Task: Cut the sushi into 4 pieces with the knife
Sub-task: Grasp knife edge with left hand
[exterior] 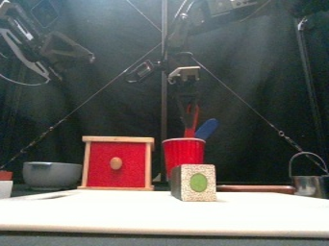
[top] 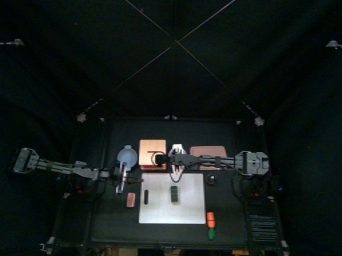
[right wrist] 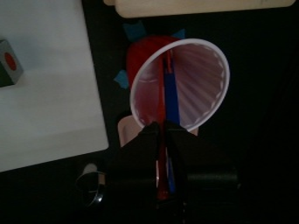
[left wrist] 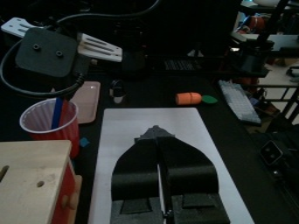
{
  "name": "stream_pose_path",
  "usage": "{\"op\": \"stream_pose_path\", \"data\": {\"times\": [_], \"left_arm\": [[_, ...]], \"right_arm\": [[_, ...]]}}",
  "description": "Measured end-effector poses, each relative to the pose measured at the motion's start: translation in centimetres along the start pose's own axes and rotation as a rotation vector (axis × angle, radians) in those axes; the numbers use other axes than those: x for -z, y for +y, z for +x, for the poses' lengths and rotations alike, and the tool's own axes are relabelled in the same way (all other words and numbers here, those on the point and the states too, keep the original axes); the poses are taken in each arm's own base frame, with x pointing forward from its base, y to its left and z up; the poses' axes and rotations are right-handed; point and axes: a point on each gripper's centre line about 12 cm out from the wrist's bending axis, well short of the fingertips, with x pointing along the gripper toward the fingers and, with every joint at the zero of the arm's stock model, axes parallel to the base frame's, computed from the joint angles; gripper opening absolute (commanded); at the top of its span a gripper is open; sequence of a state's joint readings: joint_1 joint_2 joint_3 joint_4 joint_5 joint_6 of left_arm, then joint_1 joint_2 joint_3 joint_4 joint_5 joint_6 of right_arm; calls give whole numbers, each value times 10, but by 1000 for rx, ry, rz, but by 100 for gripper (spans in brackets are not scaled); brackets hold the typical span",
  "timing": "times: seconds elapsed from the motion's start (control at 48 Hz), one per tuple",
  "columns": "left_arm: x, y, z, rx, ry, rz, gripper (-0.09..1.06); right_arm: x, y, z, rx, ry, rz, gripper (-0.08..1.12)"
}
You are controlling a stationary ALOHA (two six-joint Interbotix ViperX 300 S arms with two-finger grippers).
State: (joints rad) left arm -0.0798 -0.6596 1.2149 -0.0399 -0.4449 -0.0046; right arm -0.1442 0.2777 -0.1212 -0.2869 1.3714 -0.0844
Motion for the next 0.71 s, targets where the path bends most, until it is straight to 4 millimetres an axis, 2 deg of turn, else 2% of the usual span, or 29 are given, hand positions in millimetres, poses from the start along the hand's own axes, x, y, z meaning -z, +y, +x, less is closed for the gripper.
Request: {"op": "stream_pose_path", "data": {"times": [0.208, 0.458, 0.708], "left_arm": [[0, 0, 0, 0, -2, 0, 3], [-1, 0, 0, -1, -3, 0, 6], [-1, 0, 0, 0, -6, 0, 22]], "right_arm": [[-3, -7, -18, -4, -3, -25, 15], [-1, -17, -72, 9, -94, -16, 15], [15, -11, -119, 18, -199, -15, 15]]}}
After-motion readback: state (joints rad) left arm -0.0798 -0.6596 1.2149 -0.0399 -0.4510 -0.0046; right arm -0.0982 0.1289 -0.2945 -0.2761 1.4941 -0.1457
